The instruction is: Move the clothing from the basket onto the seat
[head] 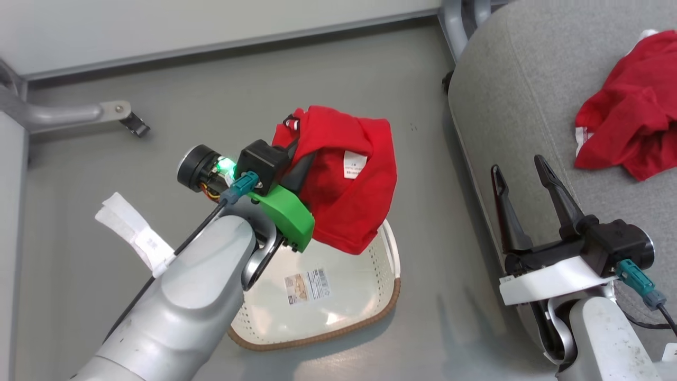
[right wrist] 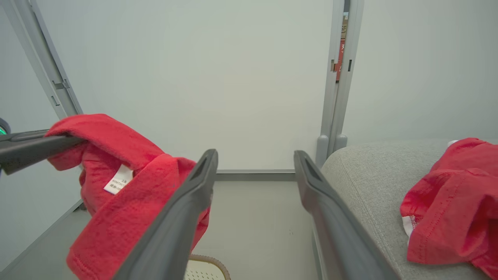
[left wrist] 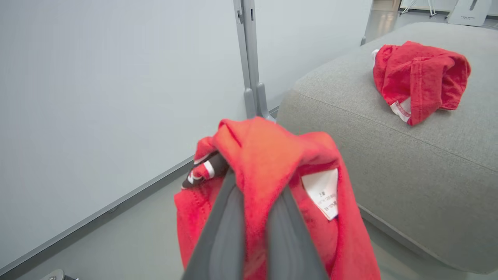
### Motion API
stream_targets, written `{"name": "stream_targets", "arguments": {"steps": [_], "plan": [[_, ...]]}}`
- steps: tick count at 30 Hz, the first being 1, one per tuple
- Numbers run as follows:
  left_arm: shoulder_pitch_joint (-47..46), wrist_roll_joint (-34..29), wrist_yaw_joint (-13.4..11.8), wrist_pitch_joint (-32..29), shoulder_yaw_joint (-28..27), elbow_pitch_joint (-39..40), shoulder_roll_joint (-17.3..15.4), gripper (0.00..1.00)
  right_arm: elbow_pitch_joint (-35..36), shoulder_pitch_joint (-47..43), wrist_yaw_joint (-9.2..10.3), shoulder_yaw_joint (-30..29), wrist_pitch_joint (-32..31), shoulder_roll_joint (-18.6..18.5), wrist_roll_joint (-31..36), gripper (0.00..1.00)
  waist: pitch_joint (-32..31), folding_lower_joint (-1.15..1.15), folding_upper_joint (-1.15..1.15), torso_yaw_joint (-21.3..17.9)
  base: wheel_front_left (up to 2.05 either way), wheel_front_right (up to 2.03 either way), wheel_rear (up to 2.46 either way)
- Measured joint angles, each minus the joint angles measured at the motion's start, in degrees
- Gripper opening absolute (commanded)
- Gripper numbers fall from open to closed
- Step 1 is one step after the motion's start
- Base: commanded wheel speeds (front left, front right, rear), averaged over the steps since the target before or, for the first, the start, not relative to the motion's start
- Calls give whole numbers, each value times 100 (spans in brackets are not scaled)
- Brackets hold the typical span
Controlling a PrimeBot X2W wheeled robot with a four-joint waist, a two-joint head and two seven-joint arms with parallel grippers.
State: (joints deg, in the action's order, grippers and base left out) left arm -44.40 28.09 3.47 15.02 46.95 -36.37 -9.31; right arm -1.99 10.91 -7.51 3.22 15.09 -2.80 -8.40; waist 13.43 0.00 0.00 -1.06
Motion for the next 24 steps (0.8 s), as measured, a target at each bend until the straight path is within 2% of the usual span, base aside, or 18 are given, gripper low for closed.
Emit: {"name": "stream_targets", "arguments": {"steps": [13,24], "plan": [[44,-396,-29,0,-615,992,243,0,13,-222,0,11,0,0,-124,100,-533,0,0,108,0,0,0],[-5,-497,54,0,-661,1096,307,0,15,-335,0,15,0,0,-196,100,-738,0,0,98,0,0,0]]}}
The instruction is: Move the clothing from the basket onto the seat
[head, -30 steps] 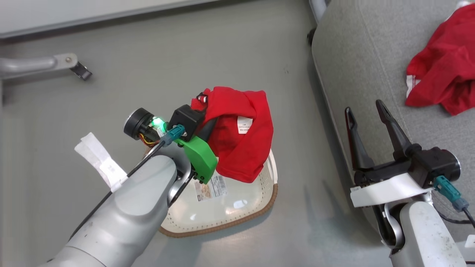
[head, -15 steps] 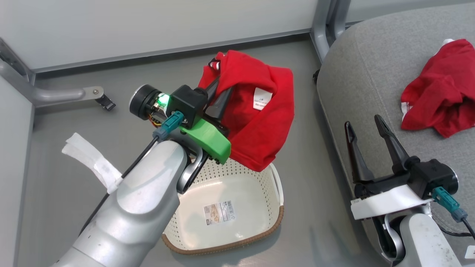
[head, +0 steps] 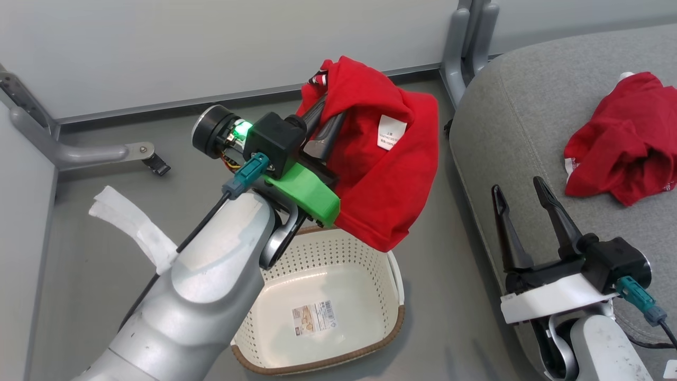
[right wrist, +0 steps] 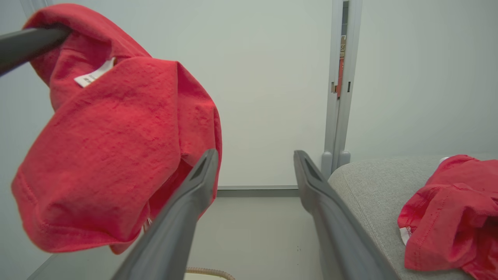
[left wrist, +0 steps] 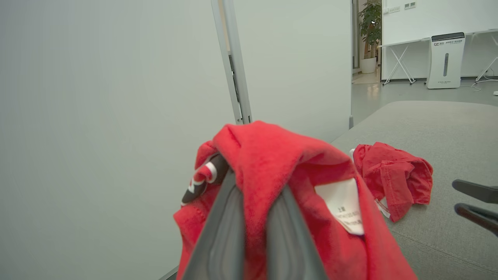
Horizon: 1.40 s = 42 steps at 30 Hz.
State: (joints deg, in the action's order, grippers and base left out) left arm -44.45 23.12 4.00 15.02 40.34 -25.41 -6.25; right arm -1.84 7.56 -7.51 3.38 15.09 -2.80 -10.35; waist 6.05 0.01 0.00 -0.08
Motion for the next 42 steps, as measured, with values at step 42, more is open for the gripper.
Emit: {"name": "stream_targets", "arguments": {"steps": [42], "plan": [[130,-279,205,0,817,71,315,0,-1317,2142,0,2320,-2,-1033,98,100,259,0,0,309,0,0,0]]}}
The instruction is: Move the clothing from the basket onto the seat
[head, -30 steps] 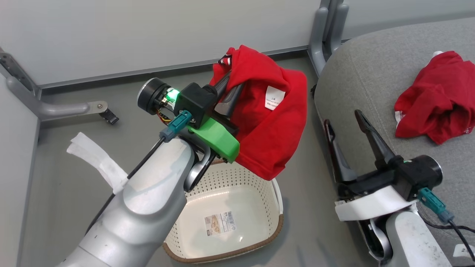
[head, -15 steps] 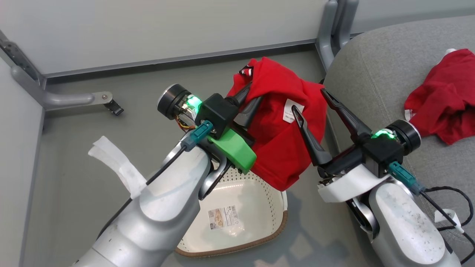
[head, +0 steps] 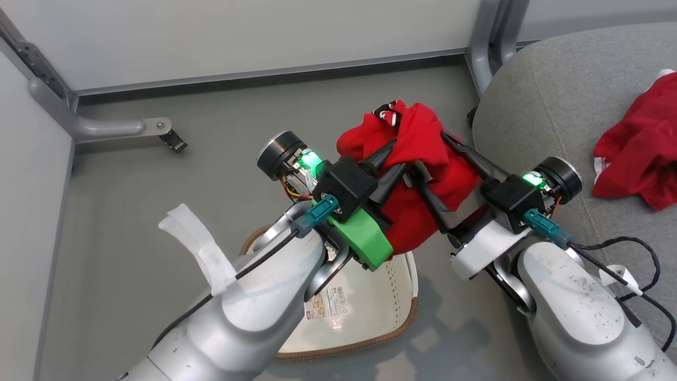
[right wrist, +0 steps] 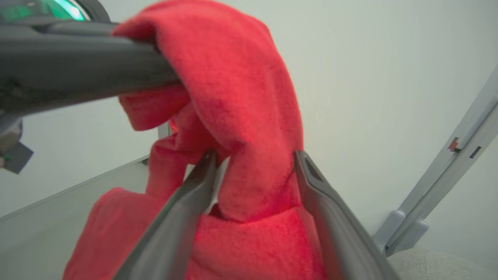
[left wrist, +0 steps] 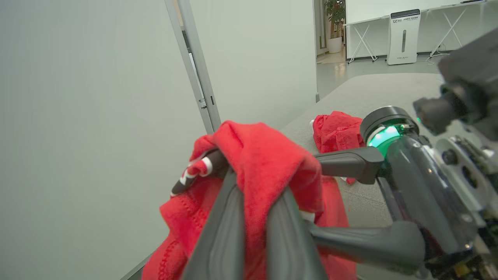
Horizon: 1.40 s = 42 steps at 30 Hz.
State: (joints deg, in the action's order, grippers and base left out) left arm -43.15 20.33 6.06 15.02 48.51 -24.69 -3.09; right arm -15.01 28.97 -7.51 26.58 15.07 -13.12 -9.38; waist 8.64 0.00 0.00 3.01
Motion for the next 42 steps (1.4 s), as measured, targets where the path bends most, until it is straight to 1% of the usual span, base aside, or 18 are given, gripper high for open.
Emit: {"name": "stream_targets", "arguments": {"steps": [3,9,10,11,12,17,28,40,41,42], "plan": [[-1,7,4,0,101,58,4,0,-174,73,0,114,0,-18,-127,100,0,0,0,26,0,0,0],[-3,81,-26,0,265,237,10,0,-334,104,0,152,0,36,-230,100,40,0,0,69,0,0,0],[-3,96,-42,0,288,247,10,0,-338,103,0,149,0,64,-238,98,48,0,0,73,0,0,0],[-4,110,-53,0,303,254,10,0,-347,103,0,146,0,85,-263,48,51,0,0,76,0,0,0],[-5,115,-59,0,316,257,10,0,-357,100,0,143,0,100,-269,0,53,0,0,76,0,0,0],[-8,158,-112,0,339,263,11,0,-318,26,0,97,1,137,-321,0,39,0,0,76,0,0,0],[-4,174,-121,0,342,203,12,0,-230,-137,0,-16,1,179,-319,0,-52,0,0,65,0,0,0],[-4,175,-121,1,356,181,15,0,-109,-253,0,-164,1,193,-268,0,11,0,0,77,0,0,0],[-4,175,-123,1,355,181,15,33,-104,-253,0,-171,1,193,-267,0,16,0,0,77,0,0,0],[-4,175,-136,1,353,185,15,75,-99,-253,0,-186,1,196,-266,0,21,0,0,77,0,0,0]]}}
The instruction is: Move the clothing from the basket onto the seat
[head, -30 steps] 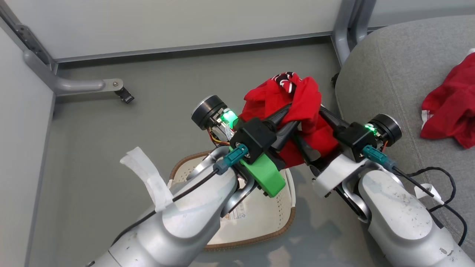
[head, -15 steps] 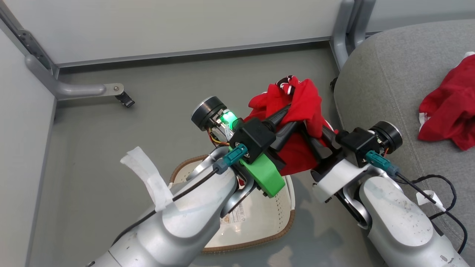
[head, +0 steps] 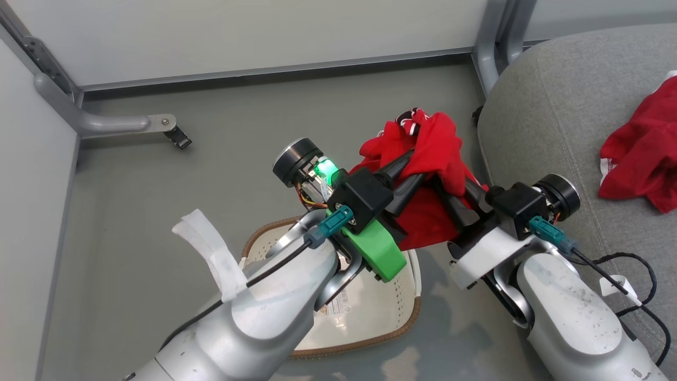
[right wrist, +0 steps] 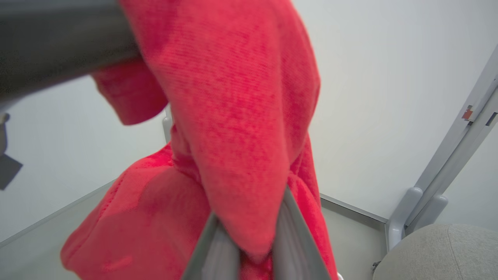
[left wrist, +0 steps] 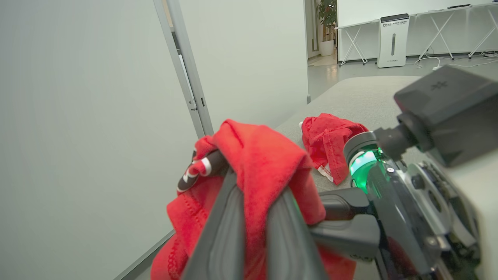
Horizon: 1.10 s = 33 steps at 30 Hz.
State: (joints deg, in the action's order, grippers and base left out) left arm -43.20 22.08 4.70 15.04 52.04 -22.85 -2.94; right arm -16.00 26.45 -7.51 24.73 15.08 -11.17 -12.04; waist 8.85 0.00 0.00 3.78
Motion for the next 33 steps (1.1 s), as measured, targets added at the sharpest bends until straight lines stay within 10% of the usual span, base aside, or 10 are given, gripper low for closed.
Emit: {"name": "stream_targets", "arguments": {"steps": [1,33], "plan": [[0,0,-2,0,-4,1,0,100,3,0,0,-11,0,1,0,0,4,0,0,0,0,0,0],[3,-180,-64,9,-302,46,-94,100,334,-539,0,-1188,0,333,96,0,355,0,0,-794,0,0,0]]}}
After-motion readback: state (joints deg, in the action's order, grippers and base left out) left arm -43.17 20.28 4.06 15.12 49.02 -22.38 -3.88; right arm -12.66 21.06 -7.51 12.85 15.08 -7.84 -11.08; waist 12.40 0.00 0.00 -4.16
